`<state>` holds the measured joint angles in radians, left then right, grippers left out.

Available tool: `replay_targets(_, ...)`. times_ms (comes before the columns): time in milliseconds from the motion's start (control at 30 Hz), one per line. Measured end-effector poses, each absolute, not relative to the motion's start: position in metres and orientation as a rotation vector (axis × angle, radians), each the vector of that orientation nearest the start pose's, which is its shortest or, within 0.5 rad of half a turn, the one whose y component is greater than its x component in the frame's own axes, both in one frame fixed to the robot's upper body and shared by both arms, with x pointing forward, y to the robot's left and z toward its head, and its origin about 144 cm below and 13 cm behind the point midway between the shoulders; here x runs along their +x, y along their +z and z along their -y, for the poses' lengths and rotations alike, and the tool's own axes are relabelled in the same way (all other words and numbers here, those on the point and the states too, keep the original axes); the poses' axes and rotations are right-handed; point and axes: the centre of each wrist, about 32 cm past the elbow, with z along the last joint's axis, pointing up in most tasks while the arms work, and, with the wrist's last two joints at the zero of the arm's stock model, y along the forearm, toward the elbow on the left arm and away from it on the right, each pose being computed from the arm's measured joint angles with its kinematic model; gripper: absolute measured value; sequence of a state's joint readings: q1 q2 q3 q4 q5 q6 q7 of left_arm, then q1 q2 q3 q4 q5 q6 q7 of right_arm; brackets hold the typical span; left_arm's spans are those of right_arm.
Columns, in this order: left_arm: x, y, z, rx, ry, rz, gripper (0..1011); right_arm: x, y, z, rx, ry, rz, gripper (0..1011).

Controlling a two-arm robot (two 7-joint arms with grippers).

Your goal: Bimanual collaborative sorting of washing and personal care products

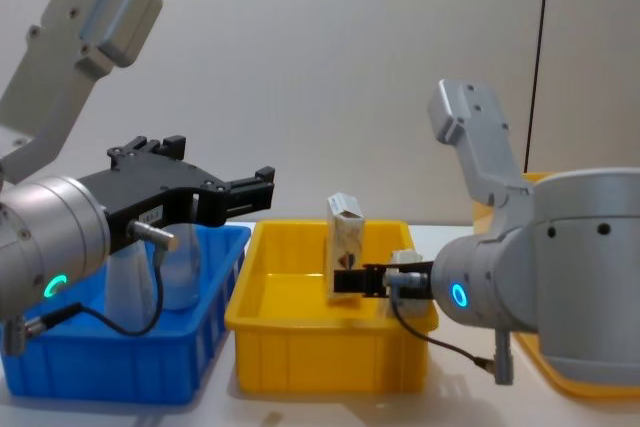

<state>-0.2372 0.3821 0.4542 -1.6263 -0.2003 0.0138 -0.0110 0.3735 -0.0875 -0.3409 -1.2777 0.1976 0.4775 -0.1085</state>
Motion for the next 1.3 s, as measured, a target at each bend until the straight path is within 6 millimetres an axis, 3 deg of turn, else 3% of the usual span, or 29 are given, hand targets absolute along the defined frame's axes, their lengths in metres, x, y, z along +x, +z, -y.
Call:
replay_targets(333,0.492,1.204,-0.198,0.061,1.124,0.268,1001,0.550,1.189,0.086,-0.286,-1.270,-0.371,967)
replay_targets(567,0.492,1.204,-0.198,0.061,1.124,0.268,1001,0.553,1.190,0.084,-0.297,-1.275,-0.372,814)
replay_targets(667,0.492,1.204,-0.198,0.061,1.124,0.268,1001,0.554,1.190,0.083,-0.300,-1.276,-0.371,675)
replay_targets(867,0.492,1.204,-0.198,0.061,1.124,0.268,1002,0.555,1.191,0.082,-0.310,-1.280,-0.365,522)
replay_targets(1000,0.492,1.204,-0.198,0.061,1.124,0.268,1001,0.556,1.191,0.080,-0.316,-1.282,-0.360,359)
replay_targets(1300,0.492,1.204,-0.198,0.061,1.124,0.268,1001,0.556,1.193,0.077,-0.317,-1.291,-0.330,230)
